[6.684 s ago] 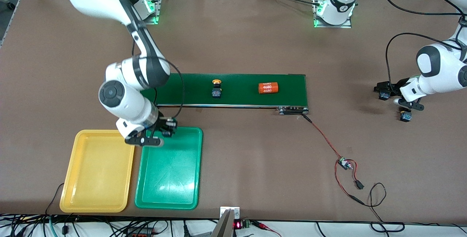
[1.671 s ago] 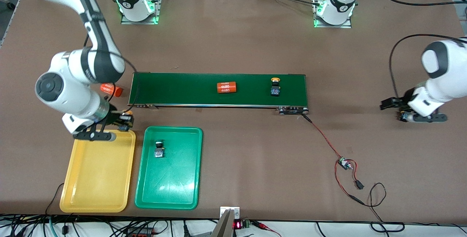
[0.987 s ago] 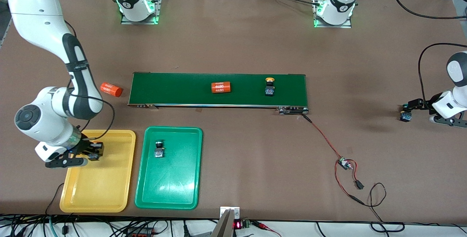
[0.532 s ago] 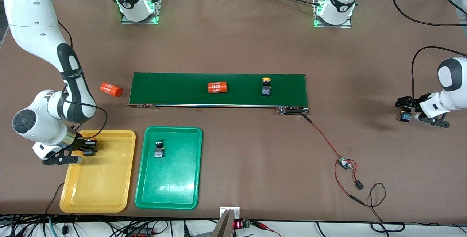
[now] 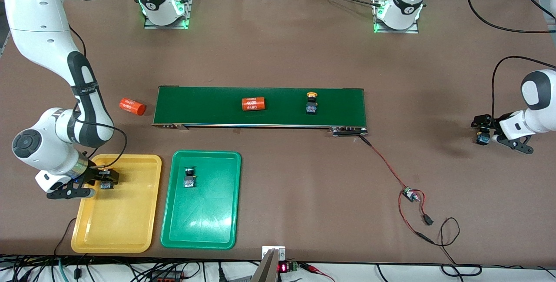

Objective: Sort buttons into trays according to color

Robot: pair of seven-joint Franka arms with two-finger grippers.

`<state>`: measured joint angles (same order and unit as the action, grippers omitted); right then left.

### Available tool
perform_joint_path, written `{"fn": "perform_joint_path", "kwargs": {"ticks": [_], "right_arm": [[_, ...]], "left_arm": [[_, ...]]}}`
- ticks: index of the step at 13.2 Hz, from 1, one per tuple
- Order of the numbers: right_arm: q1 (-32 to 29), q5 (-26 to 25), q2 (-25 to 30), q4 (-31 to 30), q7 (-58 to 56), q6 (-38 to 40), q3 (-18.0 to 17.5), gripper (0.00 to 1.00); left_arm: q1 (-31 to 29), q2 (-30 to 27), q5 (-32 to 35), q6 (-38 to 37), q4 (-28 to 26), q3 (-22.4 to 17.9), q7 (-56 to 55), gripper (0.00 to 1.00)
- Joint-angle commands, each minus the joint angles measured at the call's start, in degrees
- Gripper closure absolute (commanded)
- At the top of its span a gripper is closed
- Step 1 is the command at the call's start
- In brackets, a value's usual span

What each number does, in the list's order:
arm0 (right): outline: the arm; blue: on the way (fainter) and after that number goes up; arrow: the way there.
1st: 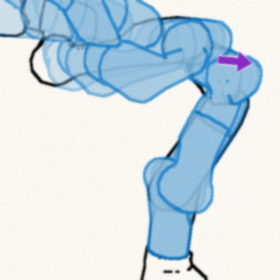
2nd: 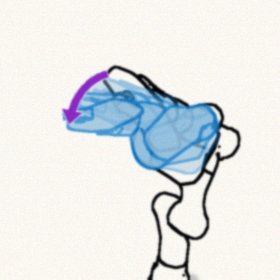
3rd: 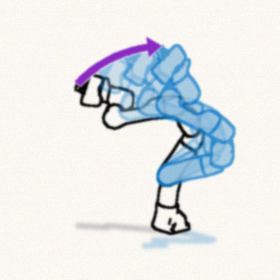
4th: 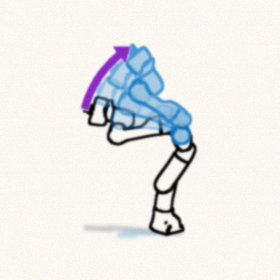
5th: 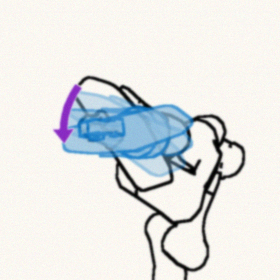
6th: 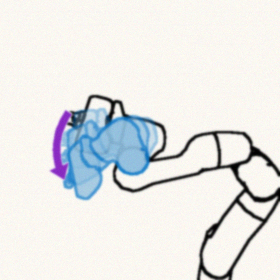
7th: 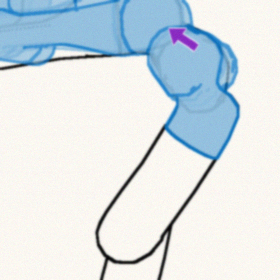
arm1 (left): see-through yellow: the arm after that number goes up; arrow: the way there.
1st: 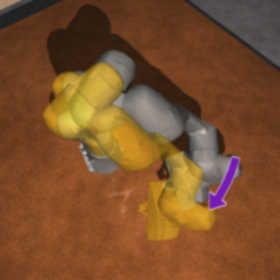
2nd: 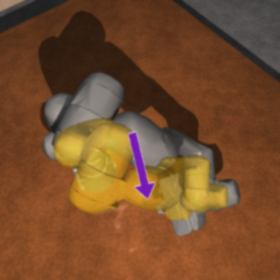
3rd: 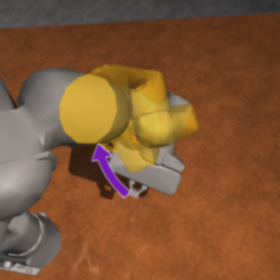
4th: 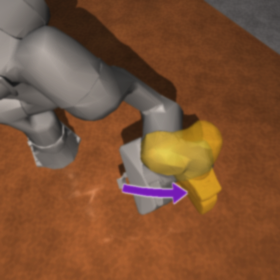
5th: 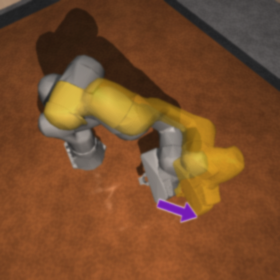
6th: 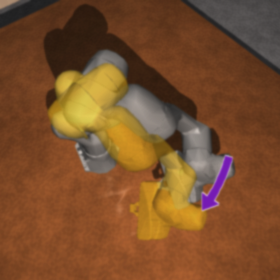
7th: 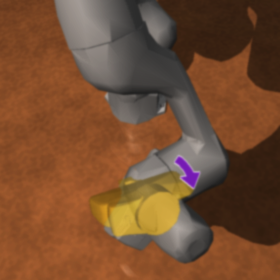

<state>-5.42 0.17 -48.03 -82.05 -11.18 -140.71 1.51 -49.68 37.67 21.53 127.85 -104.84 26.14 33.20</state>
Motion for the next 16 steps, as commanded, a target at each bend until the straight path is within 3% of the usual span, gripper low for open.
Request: {"fn": "perform_joint_path", "kwargs": {"ticks": [1, 6, 7, 9, 11, 12, 16], "right_arm": [[0.0, 0.0, 4.4, 0.0, -0.2, 9.4, -1.0, 0.00], [2.5, 0.1, 13.5, 0.8, 5.4, 29.4, -1.3, 0.00], [2.8, 0.1, 14.8, 0.8, 7.8, 33.4, -1.3, 0.00], [4.4, 0.1, 19.1, -0.6, 10.5, 39.8, -1.3, 0.00], [5.2, 0.0, 25.5, -5.5, 10.8, 41.5, -1.3, 0.00], [5.9, 0.1, 28.8, -9.1, 12.0, 41.7, -1.3, 0.00], [8.7, 0.1, 38.0, -20.7, 17.4, 38.8, -1.4, 0.00]], "left_arm": [[-0.5, 2.0, 1.3, -0.7, 2.2, 0.5, 1.6, 0.00], [-1.3, 3.1, 1.2, 1.2, 2.3, 0.1, 1.8, 0.00], [-1.6, 3.2, 1.3, 1.9, 2.2, 0.1, 2.6, 0.07], [-1.5, 3.2, 1.2, 1.8, 2.2, 0.1, 2.7, 0.57], [-1.1, 3.0, 1.2, 1.3, 2.2, 0.1, 0.2, 0.87], [-1.0, 2.7, 1.3, 1.0, 2.0, 0.1, -1.5, 0.97], [-0.8, -1.8, 0.8, -8.6, 1.7, 2.9, -3.2, 1.00]]}}
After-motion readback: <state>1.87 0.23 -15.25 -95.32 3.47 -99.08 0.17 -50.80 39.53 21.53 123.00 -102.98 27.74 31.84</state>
